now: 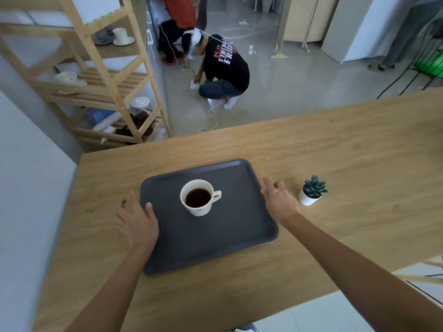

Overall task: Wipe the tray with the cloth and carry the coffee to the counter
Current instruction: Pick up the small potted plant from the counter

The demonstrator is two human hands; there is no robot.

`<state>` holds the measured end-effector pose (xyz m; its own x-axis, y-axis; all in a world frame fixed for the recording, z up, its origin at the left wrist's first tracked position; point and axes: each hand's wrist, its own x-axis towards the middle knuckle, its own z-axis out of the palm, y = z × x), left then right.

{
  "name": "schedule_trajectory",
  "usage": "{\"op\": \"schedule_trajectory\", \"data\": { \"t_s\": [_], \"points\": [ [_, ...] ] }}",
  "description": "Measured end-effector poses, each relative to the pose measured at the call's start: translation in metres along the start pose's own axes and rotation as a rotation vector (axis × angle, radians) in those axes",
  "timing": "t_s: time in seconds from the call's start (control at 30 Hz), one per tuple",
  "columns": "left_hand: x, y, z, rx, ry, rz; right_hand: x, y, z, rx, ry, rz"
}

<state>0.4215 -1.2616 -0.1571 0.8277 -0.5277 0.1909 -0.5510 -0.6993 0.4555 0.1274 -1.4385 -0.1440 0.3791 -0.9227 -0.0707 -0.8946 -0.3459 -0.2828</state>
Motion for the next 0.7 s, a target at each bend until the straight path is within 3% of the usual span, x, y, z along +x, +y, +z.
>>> {"op": "schedule_trajectory", "data": {
  "t_s": [0.1,0.17,0.23,0.3,0.37,0.5,0.7],
  "points": [
    [-0.020,0.061,-0.015,-0.222,0.110,0.272,-0.007,0.016,-0.026,0.096,0.245,-0.108],
    [-0.036,0.110,-0.017,-0.367,0.092,0.477,-0.011,0.034,-0.044,0.188,0.386,-0.122],
    [-0.055,0.159,-0.013,-0.512,-0.019,0.670,-0.014,0.057,-0.055,0.271,0.502,-0.052],
    [-0.074,0.199,0.001,-0.651,-0.225,0.749,-0.020,0.080,-0.061,0.392,0.561,0.073],
    [-0.093,0.232,0.020,-0.721,-0.470,0.654,-0.028,0.097,-0.065,0.512,0.521,0.232],
    [-0.120,0.274,0.062,-0.749,-1.012,0.172,-0.032,0.123,-0.052,0.721,0.239,0.449],
    [-0.138,0.292,0.084,-0.850,-1.223,-0.121,-0.037,0.130,-0.038,1.190,0.057,0.462]
  ]
}}
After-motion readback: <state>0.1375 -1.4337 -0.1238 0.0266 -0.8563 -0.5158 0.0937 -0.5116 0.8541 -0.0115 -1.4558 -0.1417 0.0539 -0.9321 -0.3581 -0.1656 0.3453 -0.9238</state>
